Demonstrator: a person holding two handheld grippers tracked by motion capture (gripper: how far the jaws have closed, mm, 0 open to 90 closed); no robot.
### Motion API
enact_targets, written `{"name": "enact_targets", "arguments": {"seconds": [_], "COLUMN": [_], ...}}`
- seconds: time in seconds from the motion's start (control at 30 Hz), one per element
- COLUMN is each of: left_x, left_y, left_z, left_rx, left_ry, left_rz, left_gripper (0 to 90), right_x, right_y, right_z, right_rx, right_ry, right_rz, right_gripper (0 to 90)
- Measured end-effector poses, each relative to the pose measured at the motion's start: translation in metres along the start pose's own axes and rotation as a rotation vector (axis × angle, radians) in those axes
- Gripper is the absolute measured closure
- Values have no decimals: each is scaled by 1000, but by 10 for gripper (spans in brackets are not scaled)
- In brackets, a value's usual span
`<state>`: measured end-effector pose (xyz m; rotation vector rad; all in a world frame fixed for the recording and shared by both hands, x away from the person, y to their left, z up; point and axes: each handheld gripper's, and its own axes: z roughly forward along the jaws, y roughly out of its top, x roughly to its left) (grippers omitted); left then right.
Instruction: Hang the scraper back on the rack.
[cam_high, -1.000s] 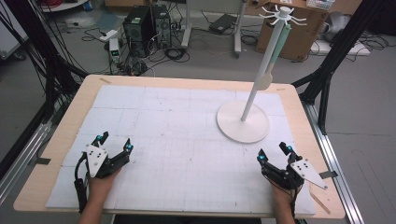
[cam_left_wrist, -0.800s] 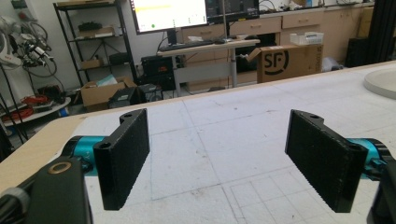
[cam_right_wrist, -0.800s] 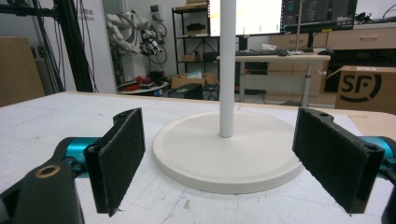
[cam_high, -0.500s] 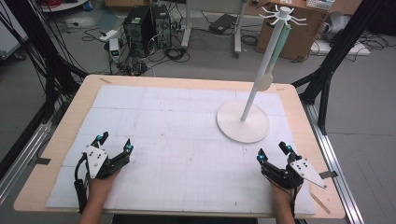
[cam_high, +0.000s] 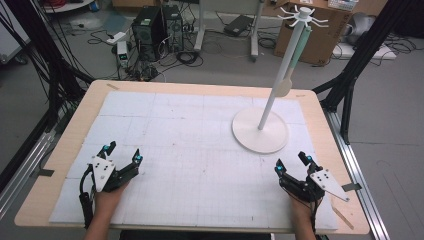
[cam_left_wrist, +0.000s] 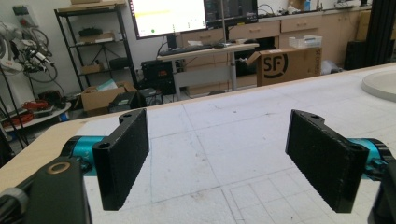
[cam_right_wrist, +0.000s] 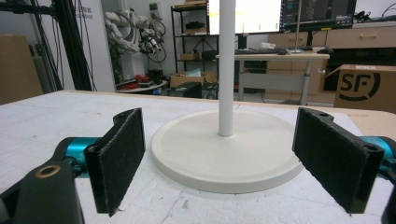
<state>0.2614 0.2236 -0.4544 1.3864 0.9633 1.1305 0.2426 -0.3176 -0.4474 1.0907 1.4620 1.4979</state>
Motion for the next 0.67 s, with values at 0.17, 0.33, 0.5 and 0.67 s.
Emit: {"name": "enact_targets", "arguments": {"seconds": [0.17,0.33,0.5,0.67], "left_x": [0,0,0,0], "left_y": [0,0,0,0], "left_z": [0,1,1,1], "left_rx": [0,5,4,6], "left_ry": [0,1,3,1], "left_rz": [-1,-2,-7,-6], "left_gripper": [221,223,223,224], "right_x": [0,1,1,2], "right_y": [0,0,0,0], "right_z": [0,0,0,0], "right_rx": [1,5,5,5], "right_ry": [1,5,2,-2], "right_rz": [-6,-9,-12,-18], "right_gripper": [165,164,164,164]}}
